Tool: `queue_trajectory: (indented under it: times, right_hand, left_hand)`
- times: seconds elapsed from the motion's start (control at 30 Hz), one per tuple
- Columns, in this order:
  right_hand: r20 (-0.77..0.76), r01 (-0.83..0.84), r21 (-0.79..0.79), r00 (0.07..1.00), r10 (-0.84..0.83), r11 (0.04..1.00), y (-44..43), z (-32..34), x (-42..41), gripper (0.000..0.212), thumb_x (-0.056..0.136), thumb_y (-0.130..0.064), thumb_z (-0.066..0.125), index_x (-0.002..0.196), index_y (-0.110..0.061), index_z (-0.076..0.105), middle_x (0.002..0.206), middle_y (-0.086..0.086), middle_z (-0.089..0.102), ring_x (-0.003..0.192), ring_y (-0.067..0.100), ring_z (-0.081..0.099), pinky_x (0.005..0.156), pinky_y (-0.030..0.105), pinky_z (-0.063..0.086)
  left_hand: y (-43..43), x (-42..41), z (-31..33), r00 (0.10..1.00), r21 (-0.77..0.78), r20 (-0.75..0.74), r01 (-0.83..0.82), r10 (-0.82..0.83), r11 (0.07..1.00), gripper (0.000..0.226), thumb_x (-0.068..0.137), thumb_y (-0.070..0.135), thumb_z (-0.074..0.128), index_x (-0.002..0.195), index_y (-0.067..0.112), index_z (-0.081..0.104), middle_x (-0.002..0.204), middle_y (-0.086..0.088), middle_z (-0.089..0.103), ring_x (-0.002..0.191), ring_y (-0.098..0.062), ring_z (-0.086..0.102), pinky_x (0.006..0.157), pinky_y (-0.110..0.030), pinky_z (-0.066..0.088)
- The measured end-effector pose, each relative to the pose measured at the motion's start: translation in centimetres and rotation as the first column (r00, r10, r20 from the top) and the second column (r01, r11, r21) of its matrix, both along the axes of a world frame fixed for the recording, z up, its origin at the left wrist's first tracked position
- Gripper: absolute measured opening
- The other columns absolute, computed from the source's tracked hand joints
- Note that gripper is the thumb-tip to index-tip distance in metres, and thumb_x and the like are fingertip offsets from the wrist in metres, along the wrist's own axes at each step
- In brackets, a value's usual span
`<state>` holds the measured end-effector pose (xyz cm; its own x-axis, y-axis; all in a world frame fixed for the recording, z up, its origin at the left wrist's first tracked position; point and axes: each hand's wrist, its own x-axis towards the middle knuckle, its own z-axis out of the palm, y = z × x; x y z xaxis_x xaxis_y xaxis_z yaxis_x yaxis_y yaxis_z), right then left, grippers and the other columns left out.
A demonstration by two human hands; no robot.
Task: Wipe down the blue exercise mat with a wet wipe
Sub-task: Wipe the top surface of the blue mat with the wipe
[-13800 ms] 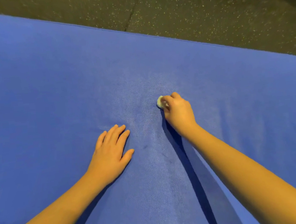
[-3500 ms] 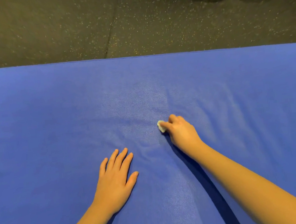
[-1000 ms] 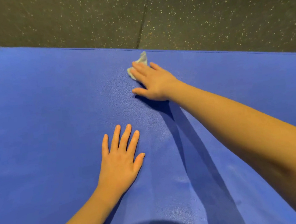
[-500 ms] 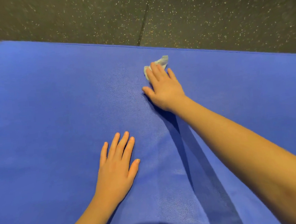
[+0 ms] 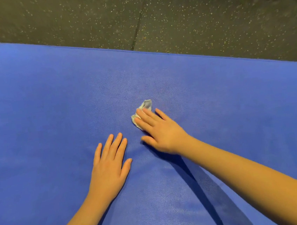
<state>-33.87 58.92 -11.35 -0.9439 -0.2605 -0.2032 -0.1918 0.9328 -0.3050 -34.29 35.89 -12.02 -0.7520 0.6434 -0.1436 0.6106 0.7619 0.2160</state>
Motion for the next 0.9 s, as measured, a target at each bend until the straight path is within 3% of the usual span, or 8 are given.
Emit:
queue_trajectory:
  times: [0.2, 0.27, 0.37, 0.57, 0.67, 0.73, 0.8, 0.9]
  right_hand:
    - [0.05, 0.306, 0.083, 0.949, -0.31, 0.949, 0.9, 0.5, 0.9, 0.076, 0.085, -0.053, 0.002, 0.154, -0.021, 0.016, 0.162, 0.001, 0.007, 0.148, 0.02, 0.005, 0.118, 0.047, 0.002]
    - [0.047, 0.176, 0.02, 0.983, -0.177, 0.984, -1.4, 0.7, 3.3, 0.073, 0.087, -0.05, 0.012, 0.151, -0.017, 0.025, 0.16, 0.006, 0.015, 0.147, 0.024, 0.013, 0.117, 0.051, 0.013]
    - [0.069, -0.121, -0.045, 0.99, 0.124, 0.992, -2.3, 1.0, 7.7, 0.064, 0.094, -0.047, 0.022, 0.151, -0.018, 0.027, 0.161, 0.003, 0.015, 0.148, 0.022, 0.013, 0.116, 0.047, 0.009]
    - [0.159, 0.234, 0.03, 0.959, -0.236, 0.972, -2.4, 1.9, 8.6, 0.083, 0.079, -0.054, -0.008, 0.154, -0.023, 0.011, 0.162, -0.003, -0.002, 0.148, 0.017, -0.001, 0.118, 0.045, -0.002]
    - [0.139, 0.096, -0.085, 0.987, -0.084, 0.992, -5.9, 2.4, 11.6, 0.071, 0.087, -0.052, 0.011, 0.148, -0.018, 0.028, 0.16, 0.003, 0.014, 0.146, 0.023, 0.011, 0.116, 0.049, 0.012]
    - [0.157, -0.033, -0.139, 0.986, 0.055, 0.99, -6.6, 2.6, 13.9, 0.067, 0.091, -0.051, 0.016, 0.15, -0.02, 0.025, 0.161, -0.001, 0.012, 0.147, 0.019, 0.007, 0.117, 0.043, 0.004]
    - [0.184, -0.022, -0.116, 0.982, 0.044, 0.993, -5.5, 2.7, 14.5, 0.071, 0.089, -0.053, 0.007, 0.153, -0.023, 0.018, 0.162, -0.006, 0.005, 0.148, 0.013, 0.001, 0.115, 0.038, -0.007]
    - [0.196, 0.124, -0.016, 0.973, -0.118, 0.992, -4.4, 2.7, 14.0, 0.084, 0.08, -0.056, -0.008, 0.154, -0.024, 0.013, 0.162, -0.006, -0.001, 0.148, 0.012, -0.003, 0.117, 0.04, -0.006]
  left_hand:
    - [-0.4, 2.0, 0.2, 0.994, 0.032, 0.037, -0.103, 0.101, 0.994, 0.057, 0.095, 0.041, 0.03, 0.141, 0.011, 0.046, 0.151, -0.004, 0.038, 0.142, -0.021, 0.022, 0.115, -0.041, 0.009]
    - [-0.7, 2.9, 0.3, 0.992, 0.034, 0.049, -0.115, 0.113, 0.993, 0.057, 0.095, 0.041, 0.03, 0.14, 0.011, 0.046, 0.151, -0.004, 0.038, 0.142, -0.02, 0.021, 0.114, -0.04, 0.009]
    - [-1.6, 4.0, 0.6, 0.993, 0.03, 0.051, -0.104, 0.103, 0.994, 0.057, 0.094, 0.041, 0.031, 0.138, 0.01, 0.049, 0.15, -0.005, 0.04, 0.14, -0.02, 0.022, 0.113, -0.04, 0.011]
    - [-3.0, 5.8, 1.1, 0.986, 0.025, 0.099, -0.135, 0.131, 0.991, 0.064, 0.093, 0.046, 0.022, 0.143, 0.013, 0.044, 0.153, -0.001, 0.035, 0.144, -0.018, 0.02, 0.115, -0.045, 0.015]
    - [-3.4, 6.5, 1.4, 0.98, 0.021, 0.136, -0.149, 0.145, 0.989, 0.071, 0.09, 0.052, 0.016, 0.146, 0.015, 0.04, 0.156, 0.002, 0.029, 0.146, -0.018, 0.017, 0.116, -0.042, 0.008]
    - [-3.8, 6.9, 1.8, 0.976, 0.005, 0.168, -0.144, 0.141, 0.99, 0.077, 0.086, 0.056, 0.01, 0.148, 0.018, 0.034, 0.158, 0.005, 0.022, 0.147, -0.015, 0.01, 0.117, -0.039, 0.003]
    - [-4.2, 7.3, 2.2, 0.972, -0.012, 0.192, -0.136, 0.136, 0.991, 0.082, 0.082, 0.059, 0.004, 0.15, 0.021, 0.03, 0.159, 0.008, 0.017, 0.148, -0.013, 0.005, 0.117, -0.036, 0.0]
    - [-4.9, 8.0, 2.7, 0.967, -0.011, 0.211, -0.141, 0.14, 0.99, 0.084, 0.08, 0.06, 0.001, 0.15, 0.022, 0.028, 0.159, 0.01, 0.016, 0.148, -0.011, 0.003, 0.114, -0.031, -0.006]
